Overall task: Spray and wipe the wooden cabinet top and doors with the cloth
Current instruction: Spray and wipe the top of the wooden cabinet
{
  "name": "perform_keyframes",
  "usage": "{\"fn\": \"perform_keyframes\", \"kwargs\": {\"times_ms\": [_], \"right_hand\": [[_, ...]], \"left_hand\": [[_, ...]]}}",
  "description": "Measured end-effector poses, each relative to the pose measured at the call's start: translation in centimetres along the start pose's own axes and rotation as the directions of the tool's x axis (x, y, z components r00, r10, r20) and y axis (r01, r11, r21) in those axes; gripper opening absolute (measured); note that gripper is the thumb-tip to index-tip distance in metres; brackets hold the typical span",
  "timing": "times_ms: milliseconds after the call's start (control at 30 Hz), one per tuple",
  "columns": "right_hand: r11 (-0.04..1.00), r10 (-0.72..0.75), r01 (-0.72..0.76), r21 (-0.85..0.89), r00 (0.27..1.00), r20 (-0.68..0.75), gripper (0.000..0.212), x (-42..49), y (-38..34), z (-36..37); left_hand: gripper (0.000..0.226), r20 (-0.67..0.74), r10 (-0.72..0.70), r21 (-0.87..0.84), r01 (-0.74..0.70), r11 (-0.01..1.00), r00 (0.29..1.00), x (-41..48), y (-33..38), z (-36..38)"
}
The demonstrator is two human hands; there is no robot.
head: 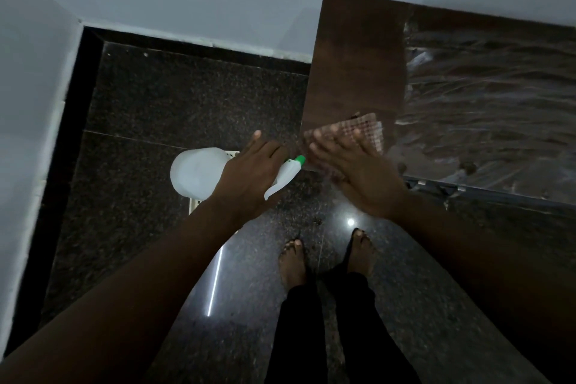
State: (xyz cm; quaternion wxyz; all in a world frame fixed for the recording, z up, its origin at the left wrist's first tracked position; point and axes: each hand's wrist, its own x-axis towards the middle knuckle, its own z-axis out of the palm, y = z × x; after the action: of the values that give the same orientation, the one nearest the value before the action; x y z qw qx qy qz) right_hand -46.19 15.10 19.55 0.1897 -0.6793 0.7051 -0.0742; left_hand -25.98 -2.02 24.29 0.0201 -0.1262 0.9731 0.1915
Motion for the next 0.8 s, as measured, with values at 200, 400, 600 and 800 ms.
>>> {"fn": "perform_keyframes", "kwargs": {"times_ms": [200,400,600,800], "right_hand": [[0.886,0.463,-0.451,0.112,0.878,-0.126,0.061,0.9,1.5,-1.5],[0.985,0.16,-0.161,-0.069,0.987,-0.015,0.062,1.6,-4.1,1.1],[0.931,0.365,-0.365,0.024,0.924,-0.114,0.059,-1.4,-0.1,0.2],[0.871,0.49,-0.487,0.061,0.86,-0.144,0.061,-1.9,1.2,-0.6]], "left_hand": [[0.045,-0.023,0.005,-0.006,-0.005,1.0,1.0,0.5,-0.4,-0.1],[0.03,-0.054,0.014,-0.034,-0.016,0.999,0.998,1.2,-0.3,0.4],[0.042,-0.014,0.053,-0.011,-0.053,0.999,0.999,2.6,0.0,0.1],[0.051,-0.01,0.064,0.008,-0.064,0.998,0.998,4.4,0.3,-0.2]]}}
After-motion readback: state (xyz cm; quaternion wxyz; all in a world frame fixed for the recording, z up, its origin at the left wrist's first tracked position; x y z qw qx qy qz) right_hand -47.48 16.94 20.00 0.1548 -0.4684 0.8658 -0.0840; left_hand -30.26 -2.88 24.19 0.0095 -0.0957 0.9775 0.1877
